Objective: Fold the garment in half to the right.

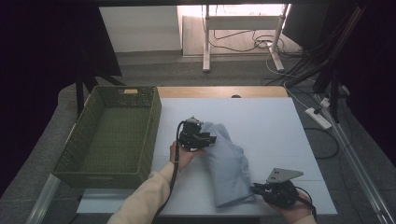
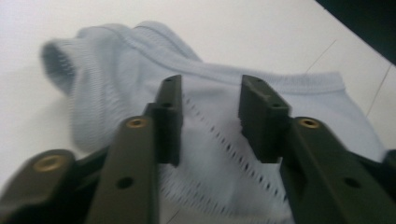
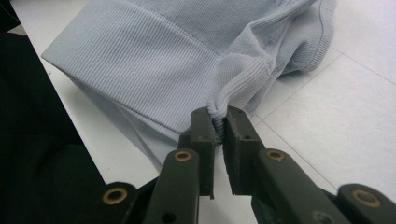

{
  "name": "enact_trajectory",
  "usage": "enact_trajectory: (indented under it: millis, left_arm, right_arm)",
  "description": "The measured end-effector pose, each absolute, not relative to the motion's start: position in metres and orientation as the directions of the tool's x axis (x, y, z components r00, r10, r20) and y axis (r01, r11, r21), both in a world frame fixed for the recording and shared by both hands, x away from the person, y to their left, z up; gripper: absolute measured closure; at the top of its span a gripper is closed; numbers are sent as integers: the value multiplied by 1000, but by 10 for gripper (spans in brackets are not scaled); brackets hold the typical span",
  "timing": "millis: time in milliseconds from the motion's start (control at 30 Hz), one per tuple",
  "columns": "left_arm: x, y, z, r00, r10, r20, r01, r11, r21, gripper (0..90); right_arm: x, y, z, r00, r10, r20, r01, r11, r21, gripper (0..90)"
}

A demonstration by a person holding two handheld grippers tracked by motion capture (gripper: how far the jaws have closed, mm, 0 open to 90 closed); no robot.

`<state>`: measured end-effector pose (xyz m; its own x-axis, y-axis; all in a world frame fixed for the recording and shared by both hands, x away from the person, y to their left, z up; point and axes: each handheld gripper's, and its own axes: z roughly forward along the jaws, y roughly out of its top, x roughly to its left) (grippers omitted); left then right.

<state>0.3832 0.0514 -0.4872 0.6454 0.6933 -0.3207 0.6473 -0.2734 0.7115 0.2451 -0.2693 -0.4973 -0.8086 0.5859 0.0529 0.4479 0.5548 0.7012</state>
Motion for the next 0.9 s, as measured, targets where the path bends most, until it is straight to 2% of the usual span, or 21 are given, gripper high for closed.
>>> enact_trajectory:
  millis: [167,367,667,733,800,900]
  left_arm:
    - [379,66,-493,615,720,-320,662,-252,706,457]
    - [376,68,-504,612,722,-323,678,-269,684,416]
    - [374,63,-511,627,706,-330,681,-291,672,414]
    - [374,61,-513,626,707,-328,683,-295,668,416]
    - [374,61,-514,626,708,-327,686,-299,664,420]
    - [373,63,-516,624,708,-332,688,-295,663,422]
  right_arm:
    - [245,-269,-497,-809,586,52,447,555,701,821]
    - [247,-268,-499,-801,597,41,468,581,666,826]
    - [249,-268,-503,-796,603,49,491,597,634,822]
    - [249,-268,-502,-795,604,47,487,591,643,776]
    - [248,-269,-500,-794,607,37,472,576,667,669]
    - [248,-269,-489,-780,625,27,442,520,731,561]
